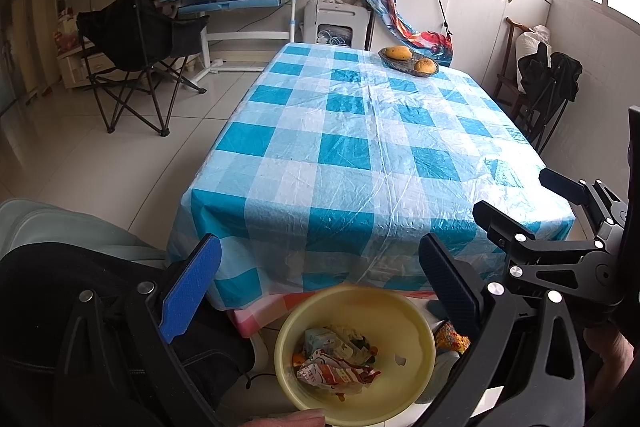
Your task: Collect trash
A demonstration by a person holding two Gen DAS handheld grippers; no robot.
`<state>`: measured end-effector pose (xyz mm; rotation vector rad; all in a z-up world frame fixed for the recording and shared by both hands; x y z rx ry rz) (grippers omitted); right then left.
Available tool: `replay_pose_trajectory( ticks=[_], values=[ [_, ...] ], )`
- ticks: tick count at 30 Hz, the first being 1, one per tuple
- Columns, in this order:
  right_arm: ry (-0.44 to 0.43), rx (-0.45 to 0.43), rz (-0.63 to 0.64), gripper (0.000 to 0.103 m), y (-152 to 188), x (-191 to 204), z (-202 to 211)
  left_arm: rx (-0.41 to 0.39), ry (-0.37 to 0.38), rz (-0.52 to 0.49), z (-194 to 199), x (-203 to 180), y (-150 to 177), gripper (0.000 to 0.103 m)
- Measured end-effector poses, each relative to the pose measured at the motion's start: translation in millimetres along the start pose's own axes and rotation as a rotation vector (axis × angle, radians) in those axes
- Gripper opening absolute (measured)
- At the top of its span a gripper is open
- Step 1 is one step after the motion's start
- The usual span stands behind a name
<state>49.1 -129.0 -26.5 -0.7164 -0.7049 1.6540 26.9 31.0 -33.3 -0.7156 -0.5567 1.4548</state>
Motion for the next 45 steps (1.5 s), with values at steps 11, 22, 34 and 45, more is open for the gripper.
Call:
replay_pose_trajectory(
  ticks=[11,22,34,45],
  values=[
    [0.000,0.001,0.002,0.097,-0.5,0.2,-0.2,0.003,0.000,-0.001,-1.5,-1.7,2.2,0.096],
    [0.000,0.004,0.003,0.097,-0.2,0.7,-0.7,0.022,0.016,0.005,-4.9,-3.6,4.9,0.096],
    [0.000,0.004,0.003,0.097,-1.1,1.1,-1.1,0.039,0.031,0.015,-8.0,-1.9,3.4,0.096],
    [-0.018,0.002,-0.054,0.097,-3.2,-9.0,-3.7,0.044,0.029,0.003,-8.3,-3.2,4.2,0.096]
  ],
)
Point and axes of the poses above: each gripper's, at about its wrist camera, not at the fingertips, and z roughly against the way its jaws point, x to its left, y to its underside, the point moved 3 cm from there along -z, roughly the way its jaws point, and after that the axes turned 1 degree about z, right-handed, at the moved point
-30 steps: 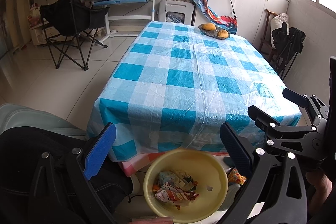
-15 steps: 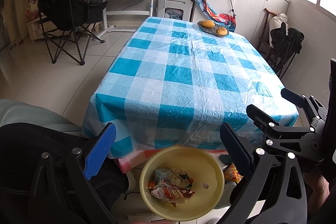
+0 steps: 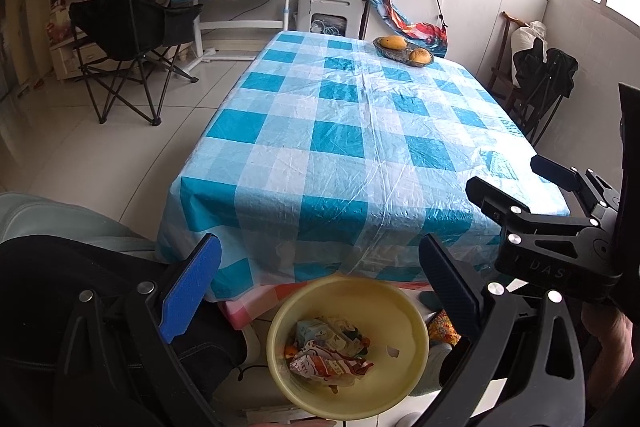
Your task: Collect trash
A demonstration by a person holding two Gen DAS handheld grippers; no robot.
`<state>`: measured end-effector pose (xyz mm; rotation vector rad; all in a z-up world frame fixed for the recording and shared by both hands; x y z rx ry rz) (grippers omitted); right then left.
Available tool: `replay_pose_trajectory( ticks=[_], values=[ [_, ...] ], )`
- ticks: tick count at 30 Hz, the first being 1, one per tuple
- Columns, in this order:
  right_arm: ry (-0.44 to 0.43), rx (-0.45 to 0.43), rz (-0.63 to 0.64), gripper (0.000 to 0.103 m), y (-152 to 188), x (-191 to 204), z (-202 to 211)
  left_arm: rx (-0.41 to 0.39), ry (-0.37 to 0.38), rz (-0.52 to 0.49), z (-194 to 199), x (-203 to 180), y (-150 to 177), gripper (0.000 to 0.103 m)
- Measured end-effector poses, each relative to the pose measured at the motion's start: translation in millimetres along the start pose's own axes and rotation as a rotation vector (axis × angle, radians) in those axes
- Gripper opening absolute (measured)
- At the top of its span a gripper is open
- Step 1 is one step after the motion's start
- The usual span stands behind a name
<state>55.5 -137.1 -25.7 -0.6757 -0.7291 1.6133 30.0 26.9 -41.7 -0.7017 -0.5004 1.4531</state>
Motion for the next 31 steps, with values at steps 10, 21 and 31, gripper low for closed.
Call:
replay_pose_trajectory(
  ticks=[10,21,31],
  values=[
    [-0.003,0.023,-0.098,0.097,-11.9,-30.0,-11.2,-0.002,0.016,0.008,-7.2,-2.8,-1.3,0.096],
    [0.003,0.045,-0.115,0.097,-30.7,-44.5,-24.3,0.008,-0.002,-0.006,-9.7,-2.4,-1.9,0.096],
    [0.074,0.136,-0.090,0.097,-61.5,-73.5,-83.1,0.080,-0.041,0.013,-23.7,4.8,-2.5,0.096]
  ],
)
Point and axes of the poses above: each gripper's, at about its wrist camera, not at the fingertips, and z roughly against the way its jaws point, x to its left, y to its underside, the point moved 3 cm from there along -z, roughly the way its jaws point, and after that the axes turned 1 degree about z, right-handed, at the moved point
